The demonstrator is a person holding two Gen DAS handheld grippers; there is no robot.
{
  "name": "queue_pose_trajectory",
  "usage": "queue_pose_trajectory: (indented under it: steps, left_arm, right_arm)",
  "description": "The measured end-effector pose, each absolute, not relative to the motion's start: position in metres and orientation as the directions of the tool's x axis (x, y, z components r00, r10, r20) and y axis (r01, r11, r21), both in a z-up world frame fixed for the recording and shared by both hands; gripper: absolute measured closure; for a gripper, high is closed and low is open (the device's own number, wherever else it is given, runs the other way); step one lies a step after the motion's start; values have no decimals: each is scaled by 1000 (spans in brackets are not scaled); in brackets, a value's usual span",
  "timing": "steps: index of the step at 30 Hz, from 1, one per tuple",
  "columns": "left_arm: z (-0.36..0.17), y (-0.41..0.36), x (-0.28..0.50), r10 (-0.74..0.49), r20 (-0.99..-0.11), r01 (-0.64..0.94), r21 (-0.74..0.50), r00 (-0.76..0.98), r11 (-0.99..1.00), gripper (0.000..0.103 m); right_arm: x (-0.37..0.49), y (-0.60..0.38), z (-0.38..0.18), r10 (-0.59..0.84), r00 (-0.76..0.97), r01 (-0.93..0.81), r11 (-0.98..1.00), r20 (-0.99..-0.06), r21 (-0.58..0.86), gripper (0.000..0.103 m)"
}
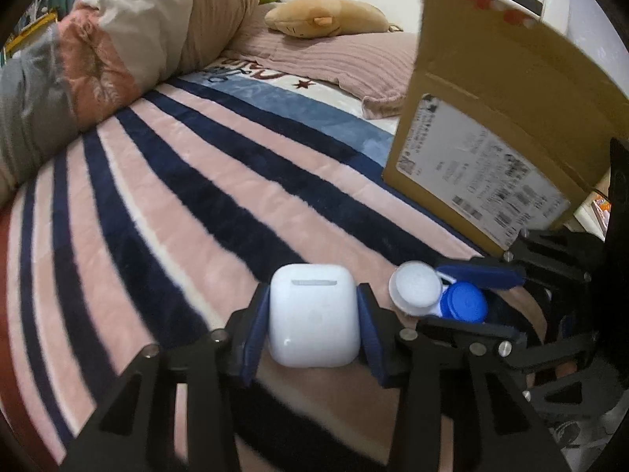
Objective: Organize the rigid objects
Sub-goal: 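Grasp the white earbud case with the left gripper while the right grasps the lens case, then carry both cases over the box and open both grippers to drop them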
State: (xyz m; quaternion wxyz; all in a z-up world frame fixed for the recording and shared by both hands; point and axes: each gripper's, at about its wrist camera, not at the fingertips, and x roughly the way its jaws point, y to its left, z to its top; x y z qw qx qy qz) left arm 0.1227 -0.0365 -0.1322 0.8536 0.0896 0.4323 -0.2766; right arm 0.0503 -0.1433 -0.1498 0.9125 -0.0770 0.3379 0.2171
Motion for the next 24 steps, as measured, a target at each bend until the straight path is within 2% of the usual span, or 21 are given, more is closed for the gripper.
queue_pose_trajectory:
  steps: [8,13,19,24]
  left_arm:
    - [-63,-14,63,-353,-735,475,-49,578,879,63]
    - [-12,-18,32,-344,-700,445,-42,625,894,63]
    - [37,-67,20,-371,-655,490,-2,658,872,63]
    - [48,-125,37,-407,-666,549,5,626,836,63]
  right_arm:
    - [12,-134,-103,481,643,-586,810,-596,21,74]
    - [-10,-145,-58,555,651,-649,761,-519,0,74]
    - [-22,-198,-17,568,701,-623,782,-431,17,74]
    - [-16,-253,-5,541,748,-559,826,-385,72,74]
